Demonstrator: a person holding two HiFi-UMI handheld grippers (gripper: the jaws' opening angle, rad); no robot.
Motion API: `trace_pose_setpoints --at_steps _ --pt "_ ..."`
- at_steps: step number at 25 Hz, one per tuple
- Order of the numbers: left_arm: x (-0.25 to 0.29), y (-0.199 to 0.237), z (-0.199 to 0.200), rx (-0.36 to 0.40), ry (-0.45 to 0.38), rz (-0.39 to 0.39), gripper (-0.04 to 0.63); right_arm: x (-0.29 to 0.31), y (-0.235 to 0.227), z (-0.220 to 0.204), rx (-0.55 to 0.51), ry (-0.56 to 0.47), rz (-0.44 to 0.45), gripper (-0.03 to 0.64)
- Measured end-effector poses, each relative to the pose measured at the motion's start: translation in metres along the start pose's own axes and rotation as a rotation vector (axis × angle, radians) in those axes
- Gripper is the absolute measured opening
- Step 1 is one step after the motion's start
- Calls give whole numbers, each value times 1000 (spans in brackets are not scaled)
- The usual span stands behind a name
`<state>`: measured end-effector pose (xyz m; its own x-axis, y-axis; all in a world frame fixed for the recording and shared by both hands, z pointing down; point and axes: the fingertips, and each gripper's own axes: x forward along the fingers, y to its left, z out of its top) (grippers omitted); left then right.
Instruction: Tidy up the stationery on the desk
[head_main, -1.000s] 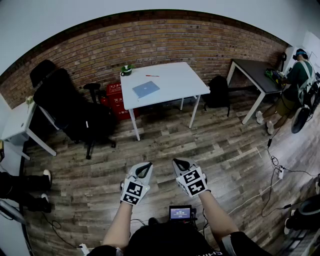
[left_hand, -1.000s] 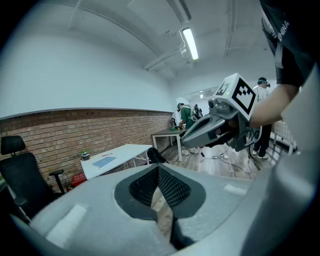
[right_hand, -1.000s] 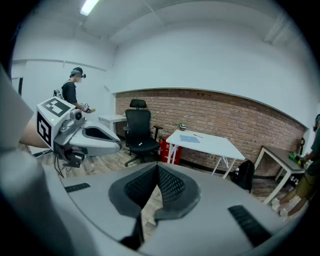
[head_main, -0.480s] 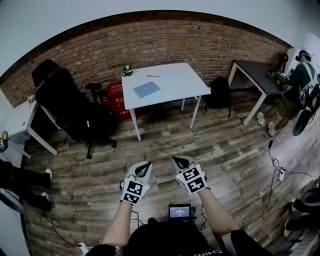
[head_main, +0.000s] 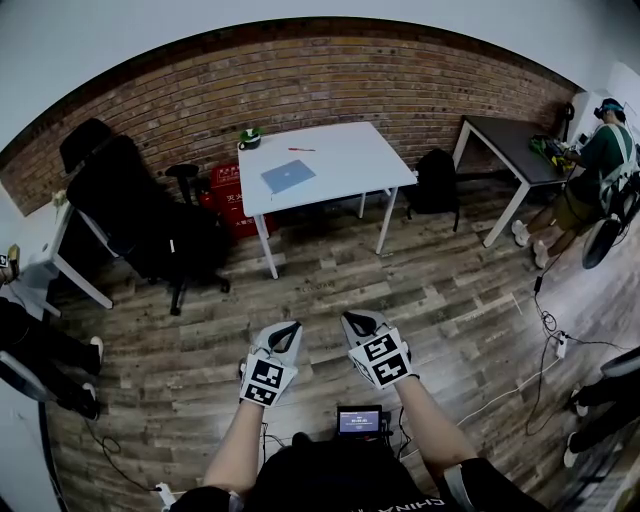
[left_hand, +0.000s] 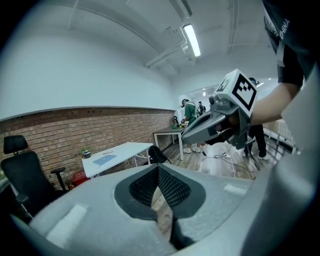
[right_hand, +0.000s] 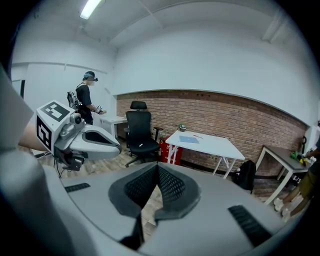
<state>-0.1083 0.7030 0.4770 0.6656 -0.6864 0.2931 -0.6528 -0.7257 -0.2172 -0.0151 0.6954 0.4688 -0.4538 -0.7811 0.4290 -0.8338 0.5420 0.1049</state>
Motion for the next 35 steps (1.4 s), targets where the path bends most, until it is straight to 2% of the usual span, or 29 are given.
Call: trace_pose_setpoints --at_steps 4,14,21,28,35 --pt "9 -9 6 -21 -12 -7 6 -6 -13 -7 18 4 0 8" --pt "45 -28 12 -7 14 18 6 -13 -52 -32 33 13 27 8" --pt "67 -23 6 -26 45 38 6 -2 -75 -45 48 38 50 8" --pt "95 11 -5 -33 58 24 6 37 -95 -41 66 60 43 9" --pt "141 77 -21 -64 61 -6 6 107 -116 -21 68 97 33 8"
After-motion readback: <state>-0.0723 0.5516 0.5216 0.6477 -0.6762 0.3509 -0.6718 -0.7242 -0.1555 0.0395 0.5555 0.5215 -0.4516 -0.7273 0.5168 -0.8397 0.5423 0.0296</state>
